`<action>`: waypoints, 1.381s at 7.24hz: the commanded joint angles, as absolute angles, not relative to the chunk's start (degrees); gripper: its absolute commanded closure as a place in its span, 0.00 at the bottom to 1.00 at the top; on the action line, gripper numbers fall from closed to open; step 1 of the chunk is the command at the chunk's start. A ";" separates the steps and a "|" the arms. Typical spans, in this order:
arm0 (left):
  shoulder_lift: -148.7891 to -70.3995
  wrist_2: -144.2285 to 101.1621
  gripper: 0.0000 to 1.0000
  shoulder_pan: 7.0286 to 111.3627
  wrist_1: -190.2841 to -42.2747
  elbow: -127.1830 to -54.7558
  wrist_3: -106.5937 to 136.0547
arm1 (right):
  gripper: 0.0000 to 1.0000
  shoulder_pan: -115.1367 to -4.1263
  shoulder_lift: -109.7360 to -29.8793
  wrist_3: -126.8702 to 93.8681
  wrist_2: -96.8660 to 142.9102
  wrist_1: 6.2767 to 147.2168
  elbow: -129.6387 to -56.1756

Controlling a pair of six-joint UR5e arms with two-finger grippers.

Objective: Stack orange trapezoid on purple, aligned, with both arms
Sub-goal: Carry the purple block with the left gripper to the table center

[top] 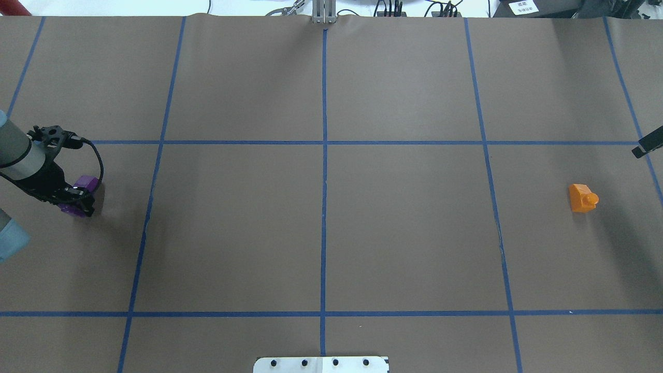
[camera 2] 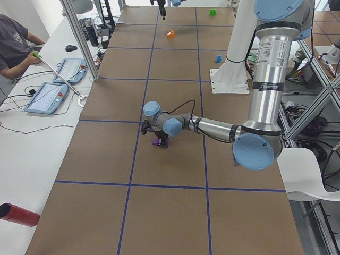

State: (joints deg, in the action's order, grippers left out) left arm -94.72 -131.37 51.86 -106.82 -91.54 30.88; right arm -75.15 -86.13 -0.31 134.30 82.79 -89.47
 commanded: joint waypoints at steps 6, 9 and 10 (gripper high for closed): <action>-125.91 -129.74 1.00 38.34 -96.15 -91.50 59.74 | 0.00 -74.44 -86.84 -1.49 134.47 76.64 -89.39; -141.10 -124.72 1.00 33.75 -96.06 -77.05 66.60 | 0.00 -74.36 -86.84 -2.46 135.00 76.64 -89.56; -143.24 -123.24 1.00 32.01 -96.06 -74.12 67.84 | 0.00 -74.36 -86.84 -2.55 135.00 76.64 -89.56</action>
State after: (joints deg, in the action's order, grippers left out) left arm -138.92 -124.69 33.77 -96.08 -79.12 65.78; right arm -74.36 -86.84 -2.34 134.95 76.65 -89.50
